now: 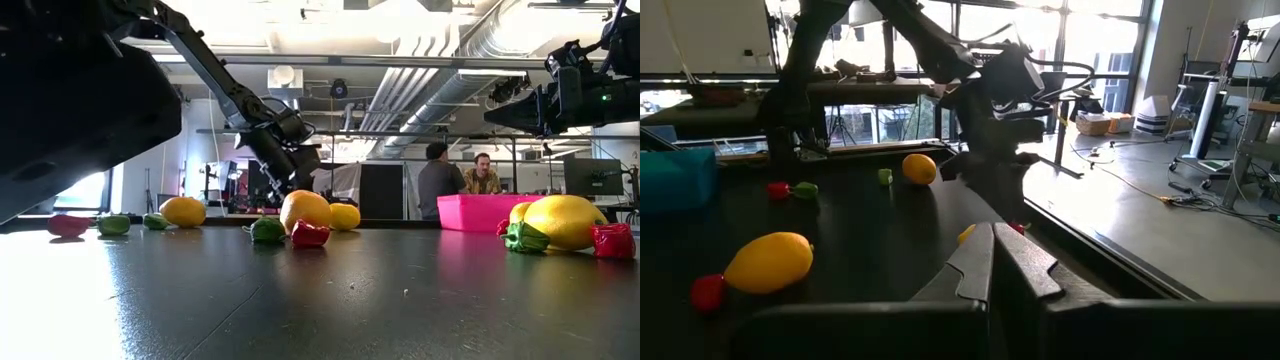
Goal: Sort produce into baskets
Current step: Put the red chilli pepper into the blue bin
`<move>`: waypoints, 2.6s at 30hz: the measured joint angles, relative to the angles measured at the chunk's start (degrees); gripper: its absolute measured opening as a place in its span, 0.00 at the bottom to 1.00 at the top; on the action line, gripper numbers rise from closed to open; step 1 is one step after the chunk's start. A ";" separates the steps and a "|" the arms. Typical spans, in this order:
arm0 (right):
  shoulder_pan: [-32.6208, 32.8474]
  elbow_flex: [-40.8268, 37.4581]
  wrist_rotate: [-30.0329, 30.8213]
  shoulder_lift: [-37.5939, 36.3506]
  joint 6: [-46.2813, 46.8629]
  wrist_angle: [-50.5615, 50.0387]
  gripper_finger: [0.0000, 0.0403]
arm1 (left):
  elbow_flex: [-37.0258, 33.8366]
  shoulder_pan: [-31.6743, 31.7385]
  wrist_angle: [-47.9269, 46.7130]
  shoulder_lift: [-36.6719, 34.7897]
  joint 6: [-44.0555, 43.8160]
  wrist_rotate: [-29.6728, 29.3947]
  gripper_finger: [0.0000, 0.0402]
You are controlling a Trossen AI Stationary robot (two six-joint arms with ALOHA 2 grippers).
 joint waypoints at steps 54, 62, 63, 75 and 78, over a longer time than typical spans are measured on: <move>0.00 -0.02 0.01 0.00 0.01 -0.01 0.00 | -0.07 -6.71 -0.71 -3.23 17.14 -2.36 0.36; -0.02 -0.02 0.00 0.00 0.02 -0.02 0.00 | -0.04 -7.30 2.06 -2.47 14.99 -4.93 0.38; 0.00 -0.02 0.01 0.00 0.02 -0.01 0.00 | -0.04 -7.08 2.14 -2.09 14.49 -5.03 0.38; -0.02 0.00 0.00 0.00 0.02 -0.02 0.00 | -0.04 -7.05 2.67 -1.01 13.62 -5.15 0.37; 0.00 -0.02 0.00 0.00 0.00 0.00 0.00 | -0.04 -7.15 2.74 -1.01 13.62 -5.15 0.36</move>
